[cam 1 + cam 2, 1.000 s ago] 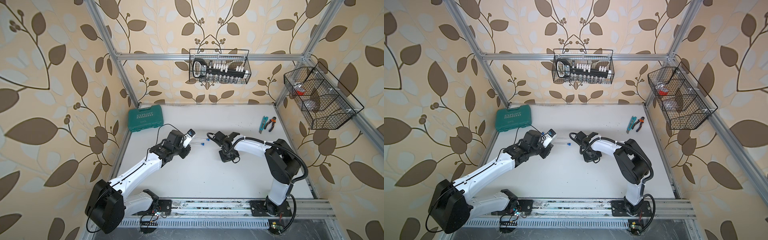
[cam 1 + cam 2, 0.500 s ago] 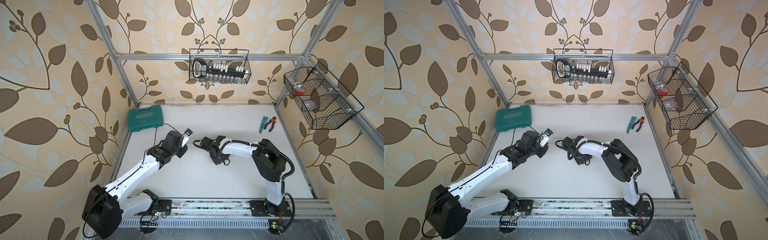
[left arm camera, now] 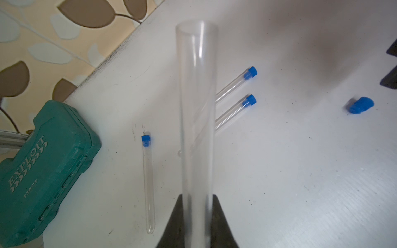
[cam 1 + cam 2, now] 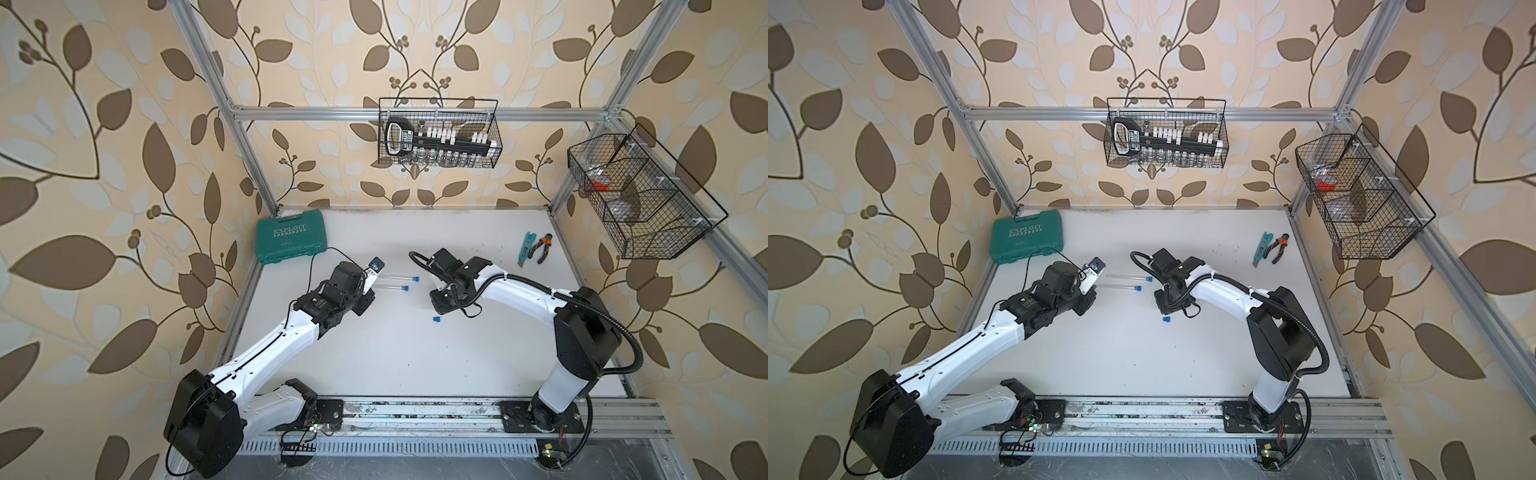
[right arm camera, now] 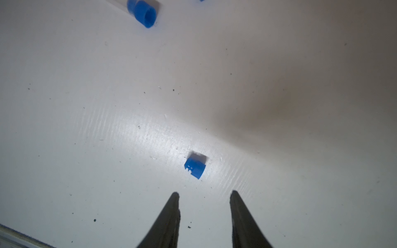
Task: Insert stoppers into test tubes
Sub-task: Pick up the stopper from the center of the board.
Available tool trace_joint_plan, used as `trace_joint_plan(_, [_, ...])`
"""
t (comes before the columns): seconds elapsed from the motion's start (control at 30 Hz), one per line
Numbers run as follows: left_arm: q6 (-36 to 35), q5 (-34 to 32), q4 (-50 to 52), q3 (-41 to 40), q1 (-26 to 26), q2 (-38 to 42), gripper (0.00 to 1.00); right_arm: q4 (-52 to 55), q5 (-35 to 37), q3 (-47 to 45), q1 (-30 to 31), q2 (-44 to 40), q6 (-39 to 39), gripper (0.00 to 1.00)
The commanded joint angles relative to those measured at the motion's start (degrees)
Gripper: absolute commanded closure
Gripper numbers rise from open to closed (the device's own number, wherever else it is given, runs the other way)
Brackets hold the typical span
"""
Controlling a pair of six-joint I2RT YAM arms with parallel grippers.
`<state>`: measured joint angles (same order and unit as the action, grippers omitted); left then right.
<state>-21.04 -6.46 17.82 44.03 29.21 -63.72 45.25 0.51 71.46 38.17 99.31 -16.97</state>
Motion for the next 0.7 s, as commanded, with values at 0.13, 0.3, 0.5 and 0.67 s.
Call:
trace_joint_plan(0.13, [-2.8,3.8,-0.3,-2.3,-2.0,1.7,1.0,-4.9,-6.9,0.3,-6.3,-4.9,20.6,0.62])
trace_joint_plan(0.3, [-5.0,9.9,-0.4,-3.3,-3.8,1.9,1.0,-12.7,-16.1,-7.2,-11.8,-9.8,49.0,0.54])
trace_joint_plan(0.5, [-7.5,13.1,-1.4,-3.9,-4.6,0.9,1.0,-12.5,-18.9,-7.1,-13.6,-6.0,65.1,0.49])
trace_joint_plan(0.67, [-10.0,13.9,-1.7,-4.0,-4.9,-0.2,1.0,-15.6,-18.2,-11.6,-11.4,-4.7,68.7,0.49])
